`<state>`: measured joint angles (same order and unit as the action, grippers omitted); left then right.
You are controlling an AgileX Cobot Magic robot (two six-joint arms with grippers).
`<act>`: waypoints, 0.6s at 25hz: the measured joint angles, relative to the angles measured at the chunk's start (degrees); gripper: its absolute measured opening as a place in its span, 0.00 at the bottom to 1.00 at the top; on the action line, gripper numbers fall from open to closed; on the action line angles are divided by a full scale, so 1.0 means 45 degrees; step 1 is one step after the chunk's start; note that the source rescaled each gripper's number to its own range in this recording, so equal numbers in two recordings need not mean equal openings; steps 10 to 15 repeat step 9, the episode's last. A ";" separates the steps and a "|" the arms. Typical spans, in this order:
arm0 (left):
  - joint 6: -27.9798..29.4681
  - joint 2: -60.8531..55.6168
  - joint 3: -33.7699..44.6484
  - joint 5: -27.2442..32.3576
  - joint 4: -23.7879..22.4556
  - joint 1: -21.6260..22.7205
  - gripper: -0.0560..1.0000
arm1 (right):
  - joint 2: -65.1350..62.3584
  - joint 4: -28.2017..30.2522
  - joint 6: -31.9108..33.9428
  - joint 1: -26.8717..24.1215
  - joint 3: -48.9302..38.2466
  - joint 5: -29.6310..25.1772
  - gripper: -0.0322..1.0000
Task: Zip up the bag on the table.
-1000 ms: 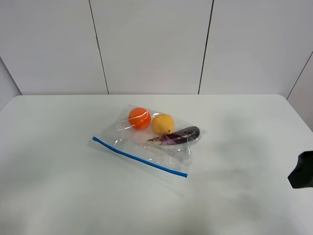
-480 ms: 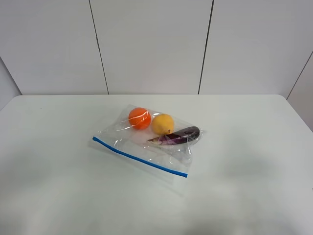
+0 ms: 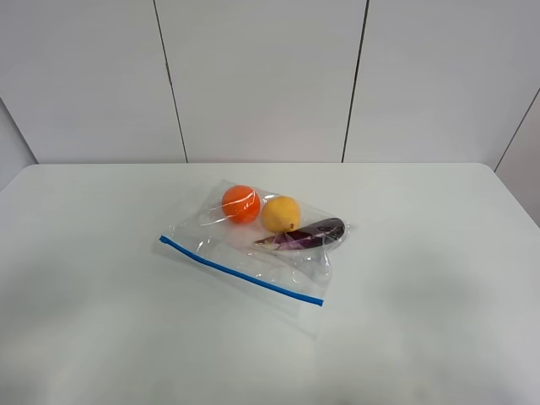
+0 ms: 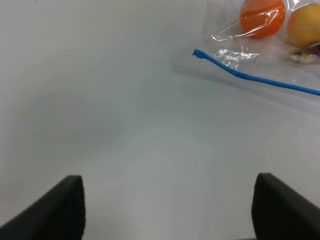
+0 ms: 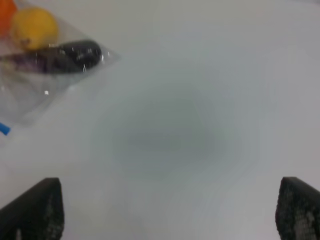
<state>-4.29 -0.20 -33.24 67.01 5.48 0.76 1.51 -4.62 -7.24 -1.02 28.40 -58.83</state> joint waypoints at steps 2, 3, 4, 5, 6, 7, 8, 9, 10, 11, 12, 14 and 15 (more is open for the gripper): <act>0.0000 0.0000 0.0000 0.0000 0.0000 0.0000 0.91 | -0.0348 -0.0011 0.0000 0.0000 0.0000 -0.0011 1.00; 0.0000 0.0000 0.0000 0.0000 0.0000 0.0000 0.91 | -0.0379 -0.0026 0.0000 0.0000 0.0000 -0.0024 1.00; 0.0000 0.0000 0.0000 0.0000 0.0000 0.0000 0.91 | -0.0391 -0.0026 0.0000 0.0000 0.0000 -0.0014 1.00; 0.0000 0.0000 0.0000 0.0000 0.0000 0.0000 0.91 | -0.0407 -0.0026 0.0000 0.0000 0.0000 -0.0014 1.00; 0.0000 0.0000 0.0000 0.0000 0.0000 0.0000 0.91 | -0.0407 -0.0038 0.0000 0.0000 0.0000 -0.0014 1.00; 0.0000 0.0000 0.0000 0.0000 0.0000 0.0000 0.91 | -0.0407 -0.0038 0.0000 0.0000 0.0000 -0.0014 1.00; 0.0000 0.0000 0.0000 0.0000 0.0000 0.0000 0.91 | -0.0407 -0.0038 0.0000 0.0000 0.0000 -0.0014 1.00; 0.0000 0.0000 0.0000 0.0000 0.0000 0.0000 0.91 | -0.0407 -0.0062 0.0000 0.0000 0.0000 -0.0014 1.00; 0.0000 0.0000 0.0000 0.0000 0.0000 0.0000 0.91 | -0.0407 -0.0062 0.0000 0.0000 0.0000 -0.0014 1.00; 0.0000 0.0000 0.0000 0.0000 0.0000 0.0000 0.91 | -0.0407 -0.0062 0.0000 0.0000 0.0000 -0.0014 1.00; 0.0000 0.0000 0.0000 0.0000 0.0000 0.0000 0.91 | -0.0407 -0.0062 0.0000 0.0000 0.0000 -0.0014 1.00; 0.0000 0.0000 0.0000 0.0000 0.0000 0.0000 0.91 | -0.0407 -0.0062 0.0000 0.0000 0.0000 -0.0014 1.00; 0.0000 0.0000 0.0000 0.0000 0.0000 0.0000 0.91 | -0.0407 -0.0062 0.0000 0.0000 0.0000 -0.0014 1.00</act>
